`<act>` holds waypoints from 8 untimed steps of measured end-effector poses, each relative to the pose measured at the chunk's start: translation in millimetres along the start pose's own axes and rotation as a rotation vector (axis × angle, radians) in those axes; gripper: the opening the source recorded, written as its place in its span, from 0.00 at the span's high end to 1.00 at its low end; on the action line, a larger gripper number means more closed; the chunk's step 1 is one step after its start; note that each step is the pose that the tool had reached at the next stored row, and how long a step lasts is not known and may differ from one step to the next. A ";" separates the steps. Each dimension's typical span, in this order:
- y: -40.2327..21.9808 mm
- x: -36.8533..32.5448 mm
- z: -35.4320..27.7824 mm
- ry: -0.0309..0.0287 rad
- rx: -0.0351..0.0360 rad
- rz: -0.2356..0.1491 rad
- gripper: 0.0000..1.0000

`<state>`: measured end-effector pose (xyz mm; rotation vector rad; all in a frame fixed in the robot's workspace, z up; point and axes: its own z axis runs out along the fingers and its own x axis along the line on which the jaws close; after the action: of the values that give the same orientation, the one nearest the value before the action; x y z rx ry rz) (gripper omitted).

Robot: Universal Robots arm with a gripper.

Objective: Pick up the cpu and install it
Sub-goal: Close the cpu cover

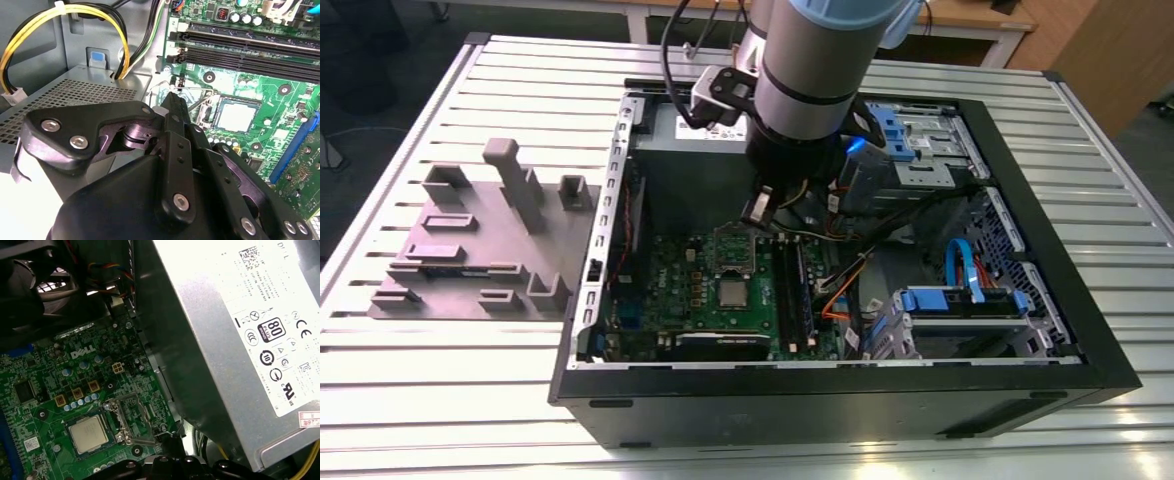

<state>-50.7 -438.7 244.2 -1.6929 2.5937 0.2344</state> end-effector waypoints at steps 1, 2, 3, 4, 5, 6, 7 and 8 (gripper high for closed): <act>-0.2 0.8 -0.1 0.0000 0.0000 0.000 0.90; -0.6 1.8 -0.2 -0.0001 0.0000 0.000 0.90; -0.9 3.0 -0.4 0.0000 0.0000 0.000 0.90; -1.3 4.2 -0.6 -0.0001 0.0000 0.000 0.90; -1.6 5.3 -0.7 -0.0001 0.0000 0.000 0.90; -2.0 6.4 -0.9 -0.0001 0.0000 0.000 0.90; -2.1 7.1 -1.0 -0.0001 0.0001 0.000 0.90; -2.2 7.2 -1.0 -0.0001 0.0000 0.000 0.90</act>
<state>-51.6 -446.3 244.2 -1.6927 2.5936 0.2345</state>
